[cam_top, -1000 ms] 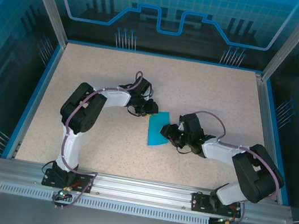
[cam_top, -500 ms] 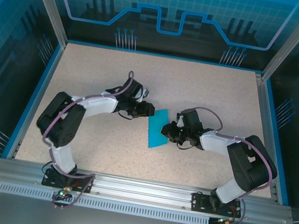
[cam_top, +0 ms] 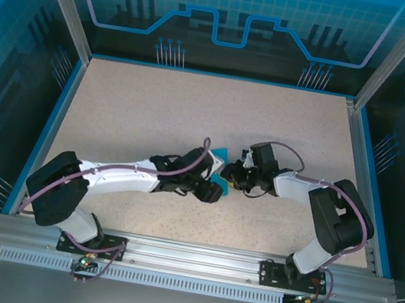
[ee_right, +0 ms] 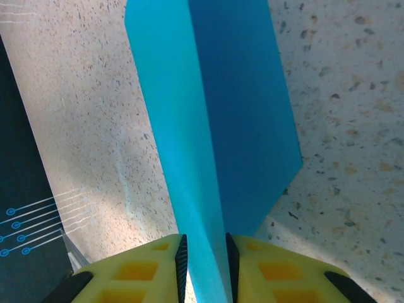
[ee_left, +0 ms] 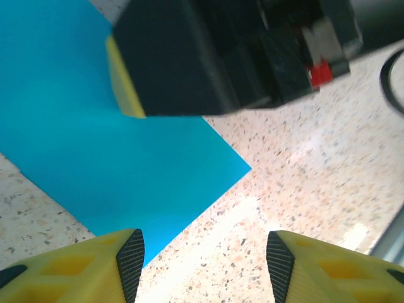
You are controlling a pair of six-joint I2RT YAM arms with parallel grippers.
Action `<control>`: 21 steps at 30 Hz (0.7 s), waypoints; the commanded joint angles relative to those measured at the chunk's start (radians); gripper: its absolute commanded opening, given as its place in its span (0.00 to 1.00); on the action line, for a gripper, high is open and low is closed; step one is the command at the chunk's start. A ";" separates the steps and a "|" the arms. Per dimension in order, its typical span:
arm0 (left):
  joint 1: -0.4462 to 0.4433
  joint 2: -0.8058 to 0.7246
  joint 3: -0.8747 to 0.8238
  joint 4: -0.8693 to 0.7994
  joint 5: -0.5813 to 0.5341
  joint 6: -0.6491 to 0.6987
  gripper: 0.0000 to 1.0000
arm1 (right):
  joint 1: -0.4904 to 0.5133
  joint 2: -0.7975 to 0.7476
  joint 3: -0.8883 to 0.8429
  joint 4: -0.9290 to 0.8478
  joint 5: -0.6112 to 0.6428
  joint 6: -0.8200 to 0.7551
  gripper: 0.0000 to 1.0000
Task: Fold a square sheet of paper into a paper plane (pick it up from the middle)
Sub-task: Third fold the triangle at the center of the table.
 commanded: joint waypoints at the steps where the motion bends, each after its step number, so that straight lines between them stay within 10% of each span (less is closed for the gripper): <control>1: -0.081 0.084 0.078 -0.062 -0.186 0.101 0.58 | -0.020 0.021 0.026 -0.017 -0.059 -0.023 0.25; 15: -0.211 0.288 0.198 -0.102 -0.523 0.133 0.59 | -0.056 0.024 0.014 0.026 -0.112 -0.004 0.25; 21: -0.211 0.273 0.184 -0.074 -0.550 0.122 0.40 | -0.058 0.032 0.010 0.031 -0.112 0.000 0.25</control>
